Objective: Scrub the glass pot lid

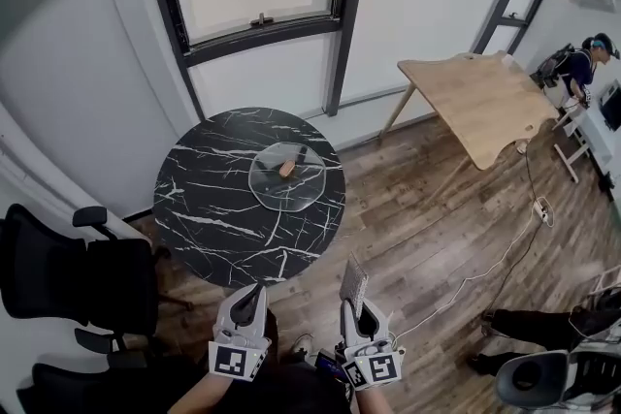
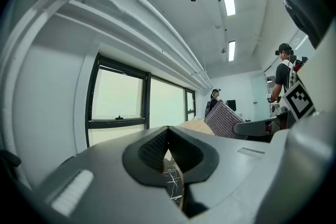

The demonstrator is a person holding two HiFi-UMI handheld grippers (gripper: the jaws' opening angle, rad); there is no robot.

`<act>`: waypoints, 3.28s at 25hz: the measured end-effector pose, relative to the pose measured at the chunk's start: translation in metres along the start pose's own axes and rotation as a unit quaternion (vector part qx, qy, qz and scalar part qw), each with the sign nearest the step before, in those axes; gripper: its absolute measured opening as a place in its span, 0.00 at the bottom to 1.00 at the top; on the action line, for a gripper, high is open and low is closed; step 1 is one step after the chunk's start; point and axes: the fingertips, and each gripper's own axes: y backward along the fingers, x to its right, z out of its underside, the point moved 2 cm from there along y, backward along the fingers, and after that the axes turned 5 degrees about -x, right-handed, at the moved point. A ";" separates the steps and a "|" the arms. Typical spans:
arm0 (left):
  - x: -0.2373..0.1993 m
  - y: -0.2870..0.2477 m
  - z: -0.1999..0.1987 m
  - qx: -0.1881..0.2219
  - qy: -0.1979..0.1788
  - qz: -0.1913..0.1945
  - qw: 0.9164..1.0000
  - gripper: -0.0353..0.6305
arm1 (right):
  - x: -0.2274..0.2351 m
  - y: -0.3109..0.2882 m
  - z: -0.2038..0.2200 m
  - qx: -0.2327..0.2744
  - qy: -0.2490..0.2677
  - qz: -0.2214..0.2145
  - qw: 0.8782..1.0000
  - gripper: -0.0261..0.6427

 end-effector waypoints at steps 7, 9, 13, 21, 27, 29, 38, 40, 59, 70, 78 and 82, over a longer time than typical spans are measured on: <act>-0.036 -0.058 -0.004 0.020 0.020 0.033 0.999 0.06 | 0.001 -0.056 -0.009 0.003 0.017 0.023 1.000 0.15; -0.049 -0.074 -0.008 0.016 0.019 0.045 0.999 0.06 | -0.001 -0.076 -0.017 0.003 0.025 0.026 0.999 0.15; -0.084 -0.104 -0.010 0.003 0.023 0.059 0.998 0.06 | -0.003 -0.121 -0.030 0.003 0.032 0.034 0.999 0.15; -0.152 -0.148 -0.001 -0.017 0.035 0.077 0.996 0.06 | -0.008 -0.212 -0.036 0.000 0.030 0.036 0.999 0.15; -0.182 -0.175 0.009 -0.022 0.044 0.088 0.995 0.06 | -0.005 -0.257 -0.034 -0.010 0.033 0.031 0.999 0.15; -0.187 -0.184 0.009 -0.018 0.039 0.090 0.995 0.06 | -0.002 -0.268 -0.034 -0.016 0.033 0.030 0.999 0.15; -0.194 -0.238 0.012 -0.037 0.039 0.057 0.997 0.06 | 0.040 -0.332 -0.030 -0.044 0.032 -0.009 0.998 0.15; -0.194 -0.251 0.018 -0.045 0.047 0.049 0.997 0.06 | 0.054 -0.346 -0.027 -0.056 0.029 -0.023 0.998 0.15; -0.174 -0.400 0.172 -0.181 0.020 0.057 0.982 0.25 | 0.180 -0.480 0.032 -0.144 0.079 -0.138 0.977 0.15; -0.183 -0.442 0.283 -0.296 -0.003 0.056 0.953 0.34 | 0.204 -0.537 0.108 -0.209 0.138 -0.242 0.937 0.15; -0.183 -0.450 0.309 -0.340 0.014 0.082 0.937 0.32 | 0.214 -0.589 0.173 -0.290 0.245 -0.333 0.863 0.15; -0.182 -0.449 0.310 -0.334 0.014 0.091 0.938 0.32 | 0.215 -0.602 0.205 -0.322 0.333 -0.367 0.807 0.15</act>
